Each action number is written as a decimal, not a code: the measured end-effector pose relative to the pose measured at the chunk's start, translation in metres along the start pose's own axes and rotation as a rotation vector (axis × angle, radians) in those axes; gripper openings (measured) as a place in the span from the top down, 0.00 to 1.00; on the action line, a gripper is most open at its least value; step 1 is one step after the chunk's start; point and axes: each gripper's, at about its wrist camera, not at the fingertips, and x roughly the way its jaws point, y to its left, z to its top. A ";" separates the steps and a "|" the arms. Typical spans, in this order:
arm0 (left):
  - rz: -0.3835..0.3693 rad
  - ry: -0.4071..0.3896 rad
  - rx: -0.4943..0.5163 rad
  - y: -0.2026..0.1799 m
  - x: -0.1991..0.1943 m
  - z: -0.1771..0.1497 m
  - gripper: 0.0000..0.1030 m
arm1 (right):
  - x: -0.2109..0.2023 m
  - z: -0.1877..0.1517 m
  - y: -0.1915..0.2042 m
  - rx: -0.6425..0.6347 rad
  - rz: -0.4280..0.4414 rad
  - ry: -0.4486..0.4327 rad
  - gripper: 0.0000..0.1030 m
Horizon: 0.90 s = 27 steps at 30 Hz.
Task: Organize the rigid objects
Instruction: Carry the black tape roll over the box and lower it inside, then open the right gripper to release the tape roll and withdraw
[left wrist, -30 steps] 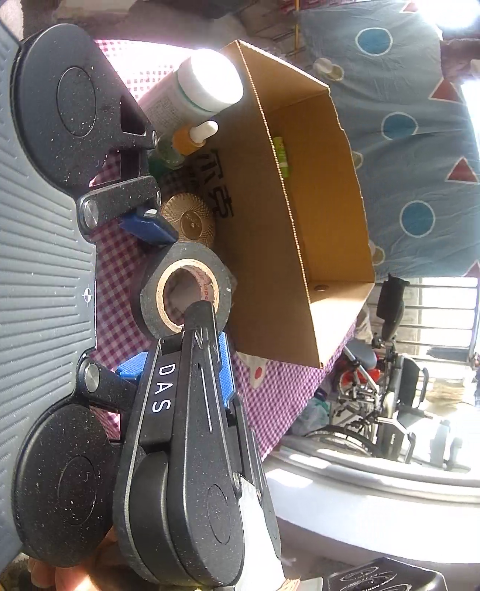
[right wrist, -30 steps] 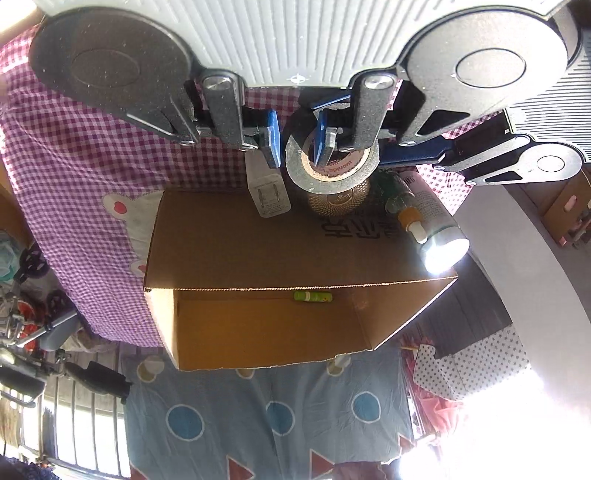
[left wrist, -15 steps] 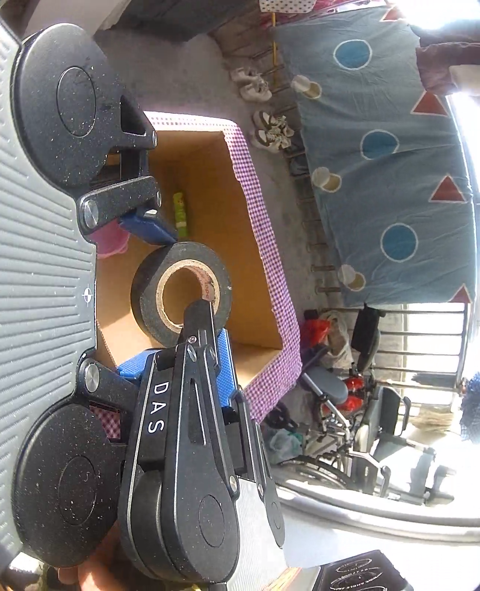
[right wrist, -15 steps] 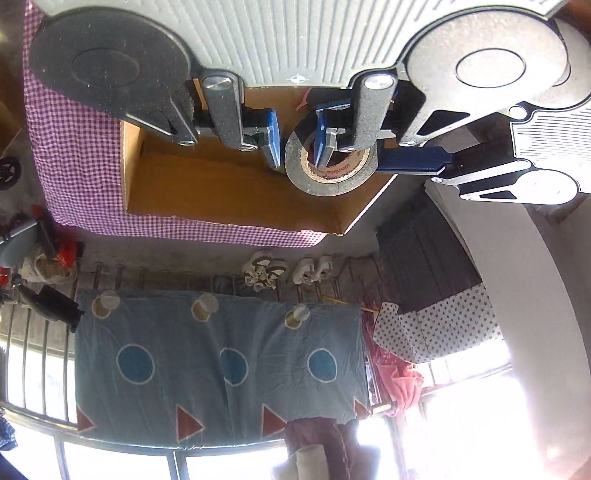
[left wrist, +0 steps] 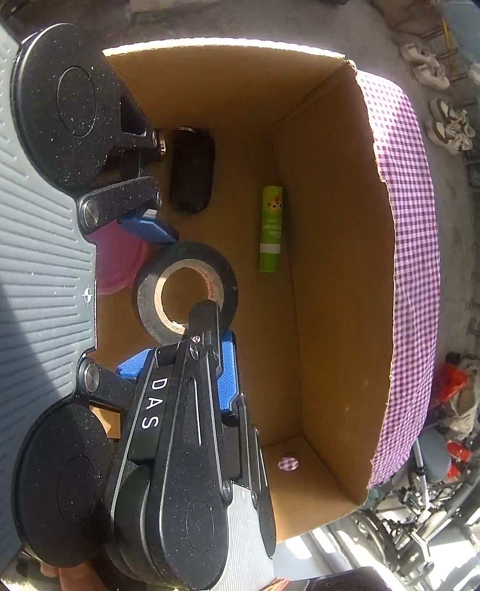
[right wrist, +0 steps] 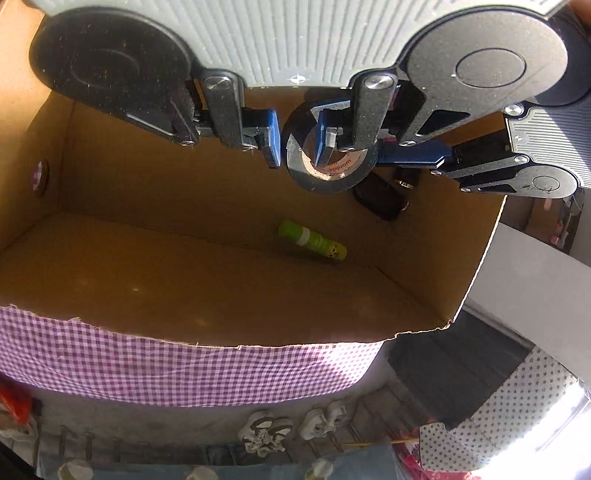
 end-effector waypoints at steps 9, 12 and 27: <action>0.028 -0.072 -0.002 0.005 -0.006 0.005 0.33 | 0.000 0.006 -0.012 0.057 0.041 -0.043 0.77; 0.041 -0.130 0.021 -0.002 -0.027 0.000 0.32 | -0.025 -0.001 -0.011 0.069 0.069 -0.100 0.77; -0.218 -0.499 0.205 -0.053 -0.153 -0.128 0.01 | -0.235 -0.197 0.022 -0.017 0.081 -0.638 0.00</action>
